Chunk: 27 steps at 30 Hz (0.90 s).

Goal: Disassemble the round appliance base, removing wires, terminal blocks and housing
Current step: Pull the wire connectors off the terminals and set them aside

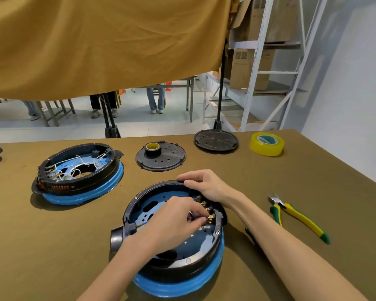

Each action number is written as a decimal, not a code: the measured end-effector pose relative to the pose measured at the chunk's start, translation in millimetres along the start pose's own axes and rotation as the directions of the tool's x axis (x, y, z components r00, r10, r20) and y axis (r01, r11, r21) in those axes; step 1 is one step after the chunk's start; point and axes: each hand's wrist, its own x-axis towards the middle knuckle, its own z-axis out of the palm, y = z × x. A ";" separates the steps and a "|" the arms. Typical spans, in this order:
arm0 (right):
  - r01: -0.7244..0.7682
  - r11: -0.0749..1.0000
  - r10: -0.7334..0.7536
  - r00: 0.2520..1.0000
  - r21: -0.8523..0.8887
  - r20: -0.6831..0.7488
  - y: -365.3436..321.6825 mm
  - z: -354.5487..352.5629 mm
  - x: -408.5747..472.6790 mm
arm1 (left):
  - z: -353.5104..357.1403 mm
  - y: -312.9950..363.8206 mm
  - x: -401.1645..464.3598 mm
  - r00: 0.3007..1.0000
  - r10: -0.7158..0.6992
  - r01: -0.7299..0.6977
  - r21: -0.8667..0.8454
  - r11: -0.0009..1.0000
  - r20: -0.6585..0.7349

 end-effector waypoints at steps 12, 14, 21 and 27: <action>0.026 0.999 -0.020 0.990 0.043 -0.139 25.1 1.5 -36.8 | 0.6 18.3 1.7 1.000 -0.015 0.017 0.095 0.995 -0.018; 0.021 0.999 -0.016 0.995 0.042 -0.101 20.6 -3.0 -34.1 | 2.5 18.1 0.1 1.000 -0.022 0.023 0.073 0.997 -0.016; -0.026 0.999 0.023 0.997 0.041 0.074 5.5 4.2 -15.6 | 3.2 25.0 3.3 0.987 -0.124 0.139 0.149 0.979 -0.102; -0.012 0.997 0.008 0.998 0.078 0.059 6.3 3.3 -17.2 | 9.5 19.5 -1.6 0.990 -0.041 0.067 0.195 0.978 -0.133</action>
